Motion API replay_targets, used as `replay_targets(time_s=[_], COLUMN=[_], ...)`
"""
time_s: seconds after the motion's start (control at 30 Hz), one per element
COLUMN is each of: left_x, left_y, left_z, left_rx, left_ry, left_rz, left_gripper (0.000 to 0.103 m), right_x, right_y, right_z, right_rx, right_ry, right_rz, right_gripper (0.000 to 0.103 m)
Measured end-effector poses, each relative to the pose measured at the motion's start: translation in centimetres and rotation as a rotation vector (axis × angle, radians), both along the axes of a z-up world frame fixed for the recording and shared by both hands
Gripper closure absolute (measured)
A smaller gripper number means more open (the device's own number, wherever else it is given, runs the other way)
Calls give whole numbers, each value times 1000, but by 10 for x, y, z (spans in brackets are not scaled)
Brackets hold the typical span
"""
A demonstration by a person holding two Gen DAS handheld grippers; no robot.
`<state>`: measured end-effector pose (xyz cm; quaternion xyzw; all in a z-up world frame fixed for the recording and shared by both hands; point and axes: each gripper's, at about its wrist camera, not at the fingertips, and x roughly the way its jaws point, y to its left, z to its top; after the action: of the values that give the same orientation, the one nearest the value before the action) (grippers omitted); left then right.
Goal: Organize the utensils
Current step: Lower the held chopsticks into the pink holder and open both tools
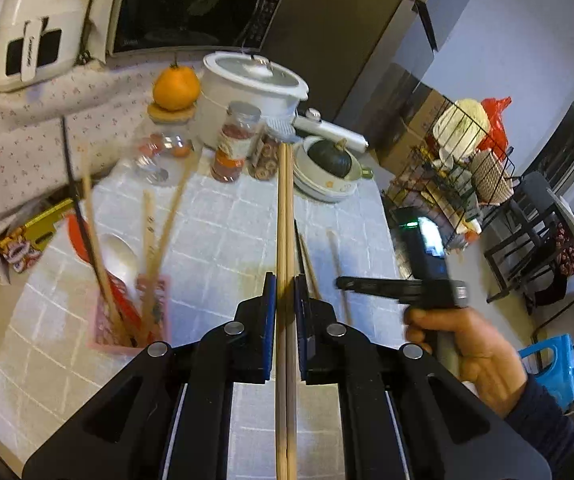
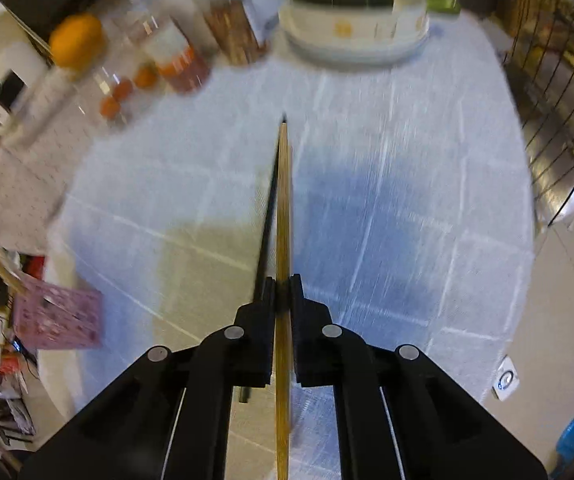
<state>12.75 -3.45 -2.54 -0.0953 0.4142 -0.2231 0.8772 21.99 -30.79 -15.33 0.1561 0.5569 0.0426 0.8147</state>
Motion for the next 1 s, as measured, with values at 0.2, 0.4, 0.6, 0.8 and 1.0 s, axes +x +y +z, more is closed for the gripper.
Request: replay_targets(time_s=[0.2,0.4,0.6,0.8,1.0], left_x=[4,8,16,23,25], left_y=[30,59,87,83,73], left_z=[6,17,16,5,-18], left_rx=[-58,-79,-104,-99,-7], left_ry=[-38,-141,-269,-429,-521], left_rz=[63,141,254,305,304], left_gripper=[95,95,95,95,95], right_x=[-5,-24,-44,-54,-57], right_y=[10,40,71,105,108], right_z=[57,111,140,137,135], right_rx=[42,71,82,50,60], right_ry=[-242,-507,-677,-714,-714], right_rz=[3,40,56,83,84], right_gripper=[96,96,96,96,96])
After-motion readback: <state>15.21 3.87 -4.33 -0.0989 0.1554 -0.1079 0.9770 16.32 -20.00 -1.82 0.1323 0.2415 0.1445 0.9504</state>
